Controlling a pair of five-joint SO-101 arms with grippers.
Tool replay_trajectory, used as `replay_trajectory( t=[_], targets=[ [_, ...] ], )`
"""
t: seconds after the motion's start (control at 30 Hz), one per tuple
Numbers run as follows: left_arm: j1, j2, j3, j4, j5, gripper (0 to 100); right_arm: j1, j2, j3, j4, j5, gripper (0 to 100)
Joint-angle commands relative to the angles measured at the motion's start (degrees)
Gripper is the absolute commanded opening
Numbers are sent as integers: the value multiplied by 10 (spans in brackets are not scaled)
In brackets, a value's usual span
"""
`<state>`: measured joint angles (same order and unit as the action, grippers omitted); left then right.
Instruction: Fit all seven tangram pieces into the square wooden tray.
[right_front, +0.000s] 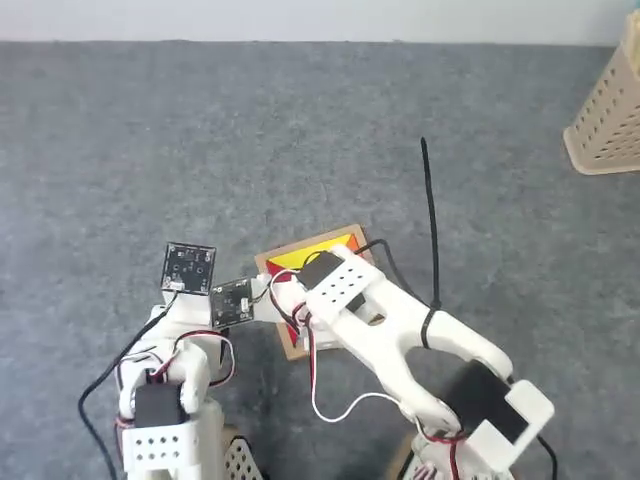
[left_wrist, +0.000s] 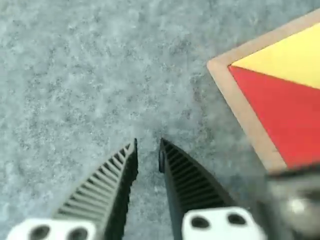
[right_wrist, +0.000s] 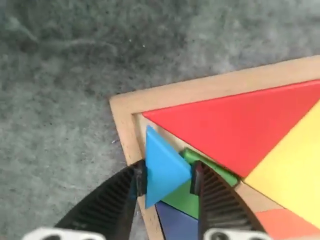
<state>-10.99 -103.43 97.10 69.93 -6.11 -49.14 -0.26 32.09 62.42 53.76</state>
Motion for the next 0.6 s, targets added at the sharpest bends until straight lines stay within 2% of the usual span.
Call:
replay_trajectory(
  t=[0.0, 0.3, 0.47, 0.57],
  targets=[
    [1, -13, -5, 1, 5, 72, 7, -2, -20, 2, -12, 185],
    [1, -13, -5, 1, 5, 72, 9, -2, -32, 7, -18, 175],
    [1, -13, -5, 1, 5, 72, 52, -2, -53, 7, -76, 9],
    [1, -13, -5, 1, 5, 72, 87, -5, -64, 8, -106, 16]
  ],
)
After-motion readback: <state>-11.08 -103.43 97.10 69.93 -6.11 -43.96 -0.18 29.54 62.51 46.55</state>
